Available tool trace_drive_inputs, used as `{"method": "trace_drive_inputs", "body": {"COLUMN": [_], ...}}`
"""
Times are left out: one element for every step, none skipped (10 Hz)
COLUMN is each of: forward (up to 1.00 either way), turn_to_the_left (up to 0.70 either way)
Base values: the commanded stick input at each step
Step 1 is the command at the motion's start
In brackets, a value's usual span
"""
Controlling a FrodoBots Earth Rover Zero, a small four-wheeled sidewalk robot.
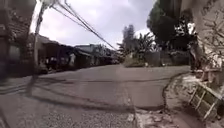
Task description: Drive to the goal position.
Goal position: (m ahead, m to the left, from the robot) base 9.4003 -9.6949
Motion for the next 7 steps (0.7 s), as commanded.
{"method": "trace_drive_inputs", "body": {"forward": [0.7, 0.7, 0.7, 0.7, 0.7, 0.7, 0.7], "turn_to_the_left": [0.01, 0.01, 0.01, 0.01, 0.01, 0.01, 0.01]}}
